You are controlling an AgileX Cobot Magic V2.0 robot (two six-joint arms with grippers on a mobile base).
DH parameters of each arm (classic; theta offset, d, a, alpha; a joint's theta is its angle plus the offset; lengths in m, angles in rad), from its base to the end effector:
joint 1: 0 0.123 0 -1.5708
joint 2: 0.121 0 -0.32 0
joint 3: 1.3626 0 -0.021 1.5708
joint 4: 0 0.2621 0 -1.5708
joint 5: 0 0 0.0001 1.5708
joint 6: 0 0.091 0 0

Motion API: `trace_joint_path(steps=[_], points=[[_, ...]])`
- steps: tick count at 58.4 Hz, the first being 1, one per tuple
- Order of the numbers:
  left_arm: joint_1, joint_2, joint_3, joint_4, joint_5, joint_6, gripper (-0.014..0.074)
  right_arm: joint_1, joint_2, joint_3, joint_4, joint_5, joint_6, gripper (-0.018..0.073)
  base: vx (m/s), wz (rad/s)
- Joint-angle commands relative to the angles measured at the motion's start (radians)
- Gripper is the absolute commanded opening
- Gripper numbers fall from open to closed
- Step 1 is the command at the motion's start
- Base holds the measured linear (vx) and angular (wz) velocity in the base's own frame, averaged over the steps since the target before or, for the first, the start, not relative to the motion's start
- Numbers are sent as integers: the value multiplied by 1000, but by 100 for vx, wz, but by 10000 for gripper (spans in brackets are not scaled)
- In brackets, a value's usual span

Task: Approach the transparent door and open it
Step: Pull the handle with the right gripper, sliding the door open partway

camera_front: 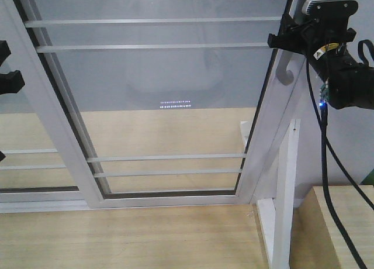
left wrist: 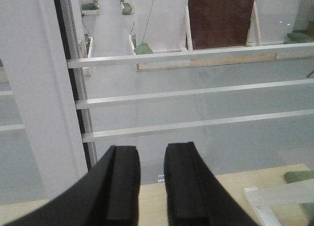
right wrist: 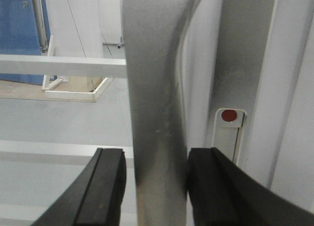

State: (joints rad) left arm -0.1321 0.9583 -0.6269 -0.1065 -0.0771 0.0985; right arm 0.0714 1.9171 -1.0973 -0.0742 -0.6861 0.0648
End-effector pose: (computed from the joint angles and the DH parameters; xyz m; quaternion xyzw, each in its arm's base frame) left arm 0.1965 -0.0254 0.3469 0.0448 0.7625 -0.0420 0.6441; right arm 0.4424 0.0359 0.2446 -0.0394 0.7227 0.0441 0.6886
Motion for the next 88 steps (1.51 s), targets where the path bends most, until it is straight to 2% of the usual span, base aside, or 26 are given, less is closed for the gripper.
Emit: trace_joint_path(steps=[1, 15, 64, 82, 88], points=[[-7, -6, -35, -3, -83, -7, 307, 9, -50, -35, -30, -89, 21, 385, 0, 0], [-7, -6, -35, -3, -83, -7, 307, 69, -50, -35, -108, -150, 32, 385, 0, 0], [-7, -6, -35, -3, -83, -7, 307, 278, -50, -35, -109, -156, 29, 382, 0, 0], [-7, -6, -35, -4, -83, -9, 307, 296, -50, -35, -103, -152, 25, 382, 0, 0], [-7, -6, -35, -4, -82, -9, 307, 285, -61, -35, -99, -104, 20, 382, 0, 0]])
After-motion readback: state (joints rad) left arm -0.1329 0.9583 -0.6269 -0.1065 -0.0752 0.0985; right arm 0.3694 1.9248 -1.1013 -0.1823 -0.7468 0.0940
